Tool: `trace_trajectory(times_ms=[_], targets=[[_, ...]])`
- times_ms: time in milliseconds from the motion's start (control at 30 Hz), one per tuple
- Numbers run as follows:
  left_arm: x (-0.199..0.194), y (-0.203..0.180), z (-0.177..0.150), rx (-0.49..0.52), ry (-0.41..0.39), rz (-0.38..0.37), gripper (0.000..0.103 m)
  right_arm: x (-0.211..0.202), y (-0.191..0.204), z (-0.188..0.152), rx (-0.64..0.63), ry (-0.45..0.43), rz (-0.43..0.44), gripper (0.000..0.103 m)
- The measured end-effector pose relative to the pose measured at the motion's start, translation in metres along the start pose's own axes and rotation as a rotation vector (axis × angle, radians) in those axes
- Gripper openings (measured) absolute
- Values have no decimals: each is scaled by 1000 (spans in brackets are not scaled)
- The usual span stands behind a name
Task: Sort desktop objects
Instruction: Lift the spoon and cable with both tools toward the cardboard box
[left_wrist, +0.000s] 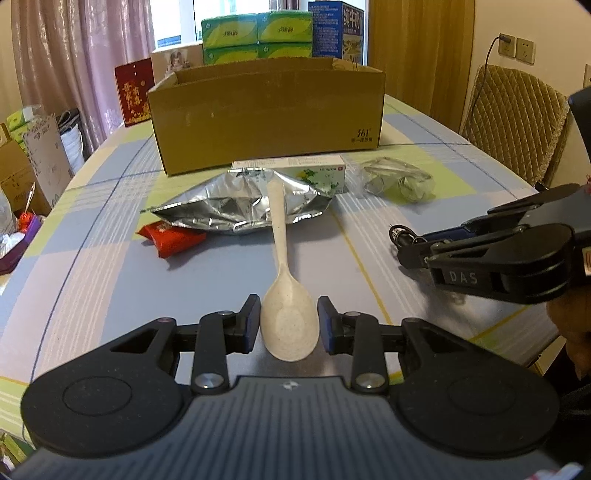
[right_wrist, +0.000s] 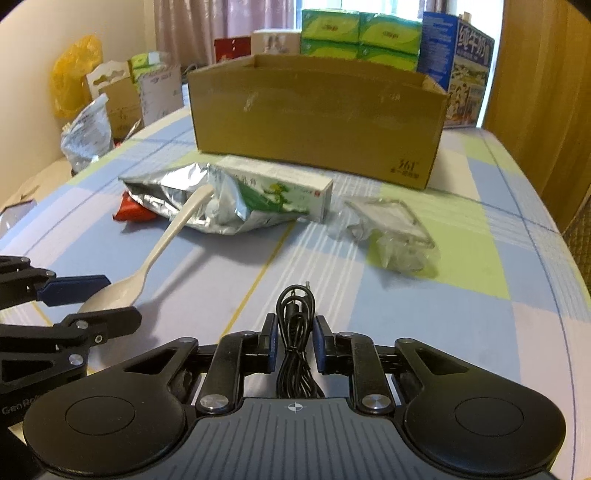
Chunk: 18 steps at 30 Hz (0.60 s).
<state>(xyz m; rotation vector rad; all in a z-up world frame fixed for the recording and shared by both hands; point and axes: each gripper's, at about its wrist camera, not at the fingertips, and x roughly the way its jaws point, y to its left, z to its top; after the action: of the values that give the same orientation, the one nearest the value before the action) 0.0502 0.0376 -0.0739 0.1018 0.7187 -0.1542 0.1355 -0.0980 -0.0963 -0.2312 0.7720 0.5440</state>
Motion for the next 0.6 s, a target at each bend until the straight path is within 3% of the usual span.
trace_trajectory(times_ms=[600], targets=[[-17, 4, 34, 10, -79, 5, 28, -24, -14, 27, 82, -72, 19, 16]])
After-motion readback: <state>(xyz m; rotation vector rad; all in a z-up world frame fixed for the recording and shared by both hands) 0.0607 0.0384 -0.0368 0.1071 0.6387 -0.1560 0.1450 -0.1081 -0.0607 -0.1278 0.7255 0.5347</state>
